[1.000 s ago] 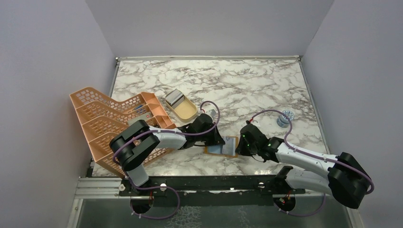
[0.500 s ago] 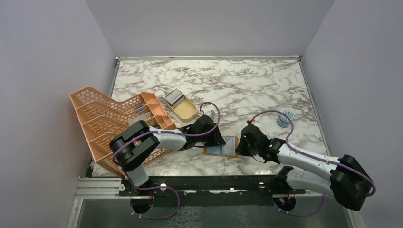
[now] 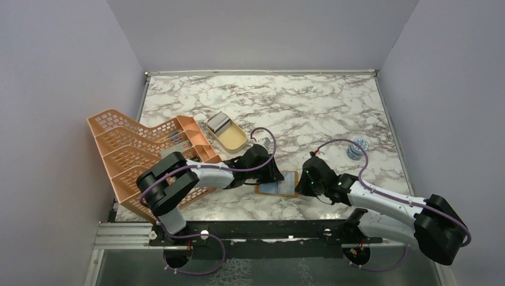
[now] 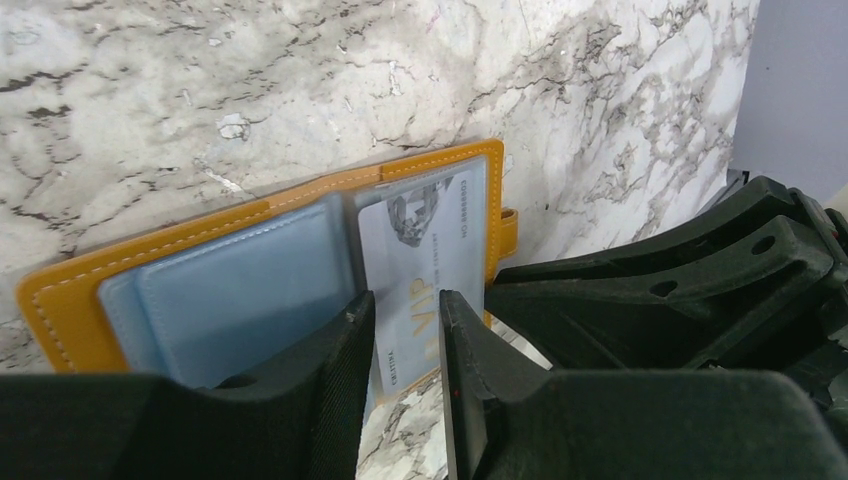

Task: Put the credit cards into the card holder
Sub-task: Insert the credit card into the card holder.

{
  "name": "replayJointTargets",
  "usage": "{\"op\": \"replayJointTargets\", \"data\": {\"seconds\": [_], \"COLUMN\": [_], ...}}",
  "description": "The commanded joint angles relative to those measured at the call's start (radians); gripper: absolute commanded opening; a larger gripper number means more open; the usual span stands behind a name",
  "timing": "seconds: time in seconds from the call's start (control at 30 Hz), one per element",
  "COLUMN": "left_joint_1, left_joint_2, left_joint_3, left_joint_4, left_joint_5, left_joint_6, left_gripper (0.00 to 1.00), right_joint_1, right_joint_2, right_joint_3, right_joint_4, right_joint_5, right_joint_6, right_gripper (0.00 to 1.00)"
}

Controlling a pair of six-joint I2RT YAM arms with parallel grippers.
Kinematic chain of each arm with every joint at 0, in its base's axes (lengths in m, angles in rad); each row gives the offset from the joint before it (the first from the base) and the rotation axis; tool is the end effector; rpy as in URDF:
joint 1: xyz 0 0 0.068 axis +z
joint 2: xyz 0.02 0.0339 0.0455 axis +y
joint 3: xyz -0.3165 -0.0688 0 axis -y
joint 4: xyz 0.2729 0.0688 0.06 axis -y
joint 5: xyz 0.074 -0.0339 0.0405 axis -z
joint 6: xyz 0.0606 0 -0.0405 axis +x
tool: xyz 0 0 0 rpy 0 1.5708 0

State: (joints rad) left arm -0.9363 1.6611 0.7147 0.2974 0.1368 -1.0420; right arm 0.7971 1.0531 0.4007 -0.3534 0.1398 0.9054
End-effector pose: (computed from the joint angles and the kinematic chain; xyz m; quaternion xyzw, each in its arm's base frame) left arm 0.2088 -0.2977 0.1614 -0.0168 0.8939 -0.4044 0.1926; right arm 0.1377 0.1289 0.1573 0.0713 0.9556 0.1649 0.2337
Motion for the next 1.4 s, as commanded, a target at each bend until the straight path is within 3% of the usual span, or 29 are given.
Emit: {"op": "replayJointTargets", "data": {"seconds": [0.0,0.37,0.6,0.83,1.03,1.37], "left_joint_1": [-0.012,-0.015,-0.009,0.013,0.1,0.314], "left_joint_2": [0.034,0.026,-0.016,-0.06,-0.107,-0.1], "left_joint_3": [0.031,0.045,0.095,0.28,0.431,0.537], "left_joint_4": [0.042,0.046,-0.049,-0.343,-0.568,-0.7], "left_joint_5": [0.035,0.046,0.012,-0.111,-0.219,-0.387], "left_joint_6": [-0.01,0.009,0.106,0.322,0.537,0.941], "left_gripper": [0.29,0.29,0.37,0.46,0.47,0.47], "right_joint_1": [0.002,0.002,0.002,0.003,0.003,0.002], "right_joint_2": [-0.028,-0.033,-0.1,-0.163,-0.2,-0.209], "right_joint_3": [-0.015,0.008,0.048,0.103,0.14,0.165], "right_joint_4": [0.027,-0.002,-0.093,-0.162,-0.128,-0.062], "right_joint_5": [0.008,0.026,0.034,0.034,-0.016,-0.071], "right_joint_6": [0.005,-0.005,-0.009,-0.021,-0.061,-0.112], "right_gripper": [0.15,0.15,0.22,0.28,0.29,0.29]}}
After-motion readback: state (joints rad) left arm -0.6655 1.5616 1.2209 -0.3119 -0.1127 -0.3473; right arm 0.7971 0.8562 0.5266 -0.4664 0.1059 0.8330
